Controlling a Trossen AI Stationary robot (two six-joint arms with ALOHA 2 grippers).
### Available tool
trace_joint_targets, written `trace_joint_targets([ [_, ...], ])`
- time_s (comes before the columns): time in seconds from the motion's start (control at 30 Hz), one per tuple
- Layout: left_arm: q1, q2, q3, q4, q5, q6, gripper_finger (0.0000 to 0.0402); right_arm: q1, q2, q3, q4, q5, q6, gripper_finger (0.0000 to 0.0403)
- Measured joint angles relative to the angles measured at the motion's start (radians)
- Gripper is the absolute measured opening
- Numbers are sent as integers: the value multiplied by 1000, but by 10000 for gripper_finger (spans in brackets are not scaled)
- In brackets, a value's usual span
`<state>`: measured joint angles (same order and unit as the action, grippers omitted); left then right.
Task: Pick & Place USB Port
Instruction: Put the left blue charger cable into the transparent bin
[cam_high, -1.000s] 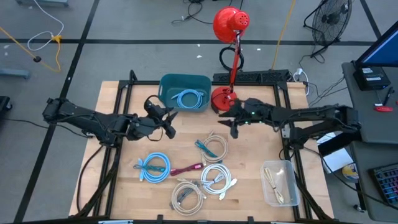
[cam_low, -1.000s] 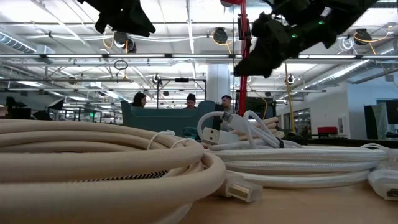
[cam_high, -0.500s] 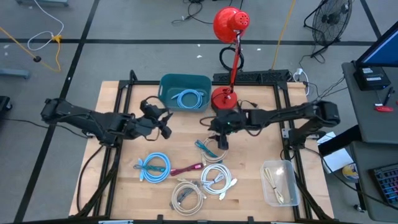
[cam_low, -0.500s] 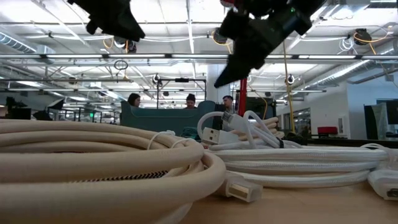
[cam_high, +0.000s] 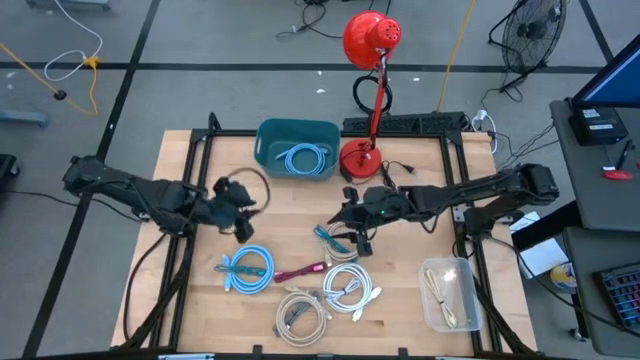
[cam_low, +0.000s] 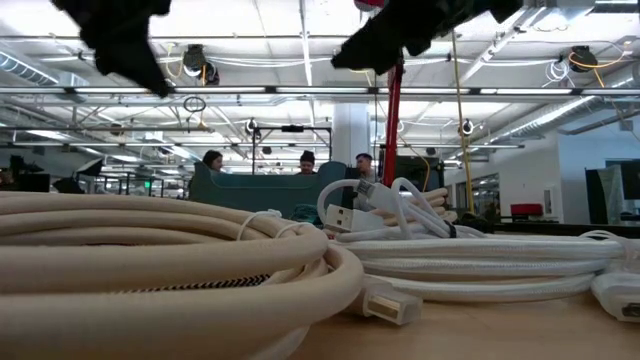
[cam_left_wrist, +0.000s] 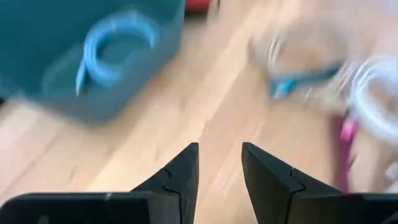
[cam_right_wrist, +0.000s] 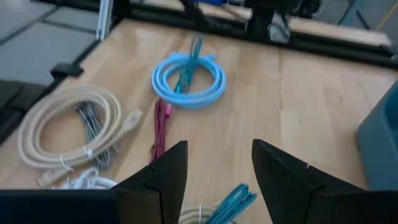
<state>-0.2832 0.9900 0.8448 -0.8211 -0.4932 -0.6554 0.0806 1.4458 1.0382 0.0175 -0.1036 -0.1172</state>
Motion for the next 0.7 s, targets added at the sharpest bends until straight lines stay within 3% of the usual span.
trace_joint_targets([
  [0.13, -68, 100, -1, -144, 49, -115, 127, 3, -32, 0, -14, 3, 4, 166],
  [0.37, -231, 294, -1, -164, 315, -114, 127, 13, -49, 0, -28, 49, 22, 164],
  [0.7, -428, 422, -1, -34, 308, -245, 127, 13, -49, 0, -38, 55, 23, 160],
])
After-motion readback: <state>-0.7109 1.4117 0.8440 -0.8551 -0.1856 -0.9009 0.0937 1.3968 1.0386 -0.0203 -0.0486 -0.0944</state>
